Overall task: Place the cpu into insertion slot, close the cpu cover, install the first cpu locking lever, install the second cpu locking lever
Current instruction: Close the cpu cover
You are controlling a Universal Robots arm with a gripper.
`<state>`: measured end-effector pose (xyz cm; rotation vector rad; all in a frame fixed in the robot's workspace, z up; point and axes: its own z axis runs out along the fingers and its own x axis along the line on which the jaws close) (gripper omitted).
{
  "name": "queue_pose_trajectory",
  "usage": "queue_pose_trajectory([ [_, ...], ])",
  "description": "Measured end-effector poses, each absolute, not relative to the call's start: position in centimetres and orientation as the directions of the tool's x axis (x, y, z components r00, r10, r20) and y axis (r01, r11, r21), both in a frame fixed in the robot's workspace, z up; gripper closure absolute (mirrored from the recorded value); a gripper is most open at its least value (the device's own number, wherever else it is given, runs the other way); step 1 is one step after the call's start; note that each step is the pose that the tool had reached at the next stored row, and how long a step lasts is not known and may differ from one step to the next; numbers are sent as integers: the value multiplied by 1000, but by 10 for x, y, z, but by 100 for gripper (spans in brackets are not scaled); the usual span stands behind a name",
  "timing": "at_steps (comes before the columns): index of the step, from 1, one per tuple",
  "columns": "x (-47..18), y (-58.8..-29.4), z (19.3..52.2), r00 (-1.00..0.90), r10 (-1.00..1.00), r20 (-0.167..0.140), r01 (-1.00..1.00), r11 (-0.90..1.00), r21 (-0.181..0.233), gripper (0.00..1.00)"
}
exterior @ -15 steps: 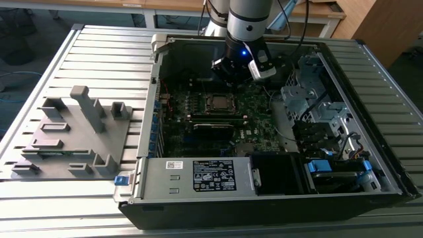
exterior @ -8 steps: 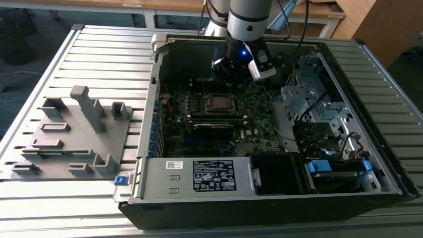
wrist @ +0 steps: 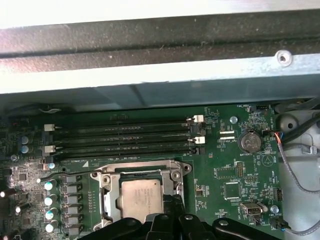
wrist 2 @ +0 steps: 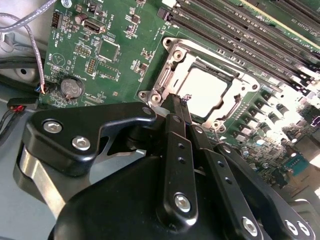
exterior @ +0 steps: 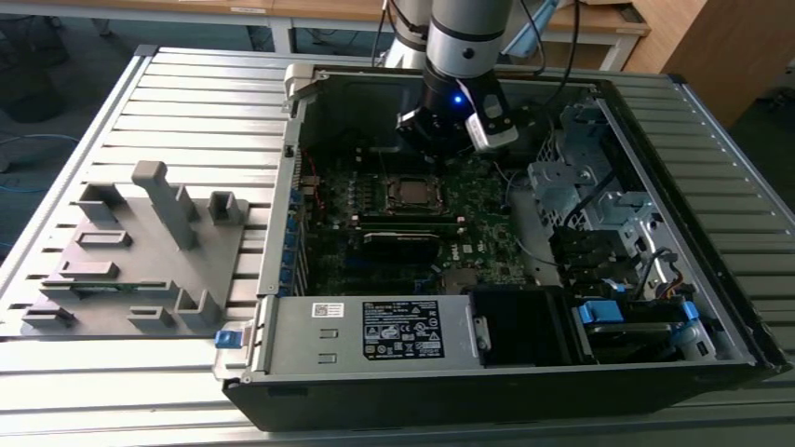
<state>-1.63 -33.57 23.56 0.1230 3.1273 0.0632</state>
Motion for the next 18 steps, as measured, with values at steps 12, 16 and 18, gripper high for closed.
queue_pose_trajectory([
  [12,-16,-337,234,-997,79,-10,78,996,41,90],
  [16,-16,-337,233,-997,79,-10,78,996,41,90],
  [18,-16,-337,233,-997,79,-10,78,996,41,90],
])
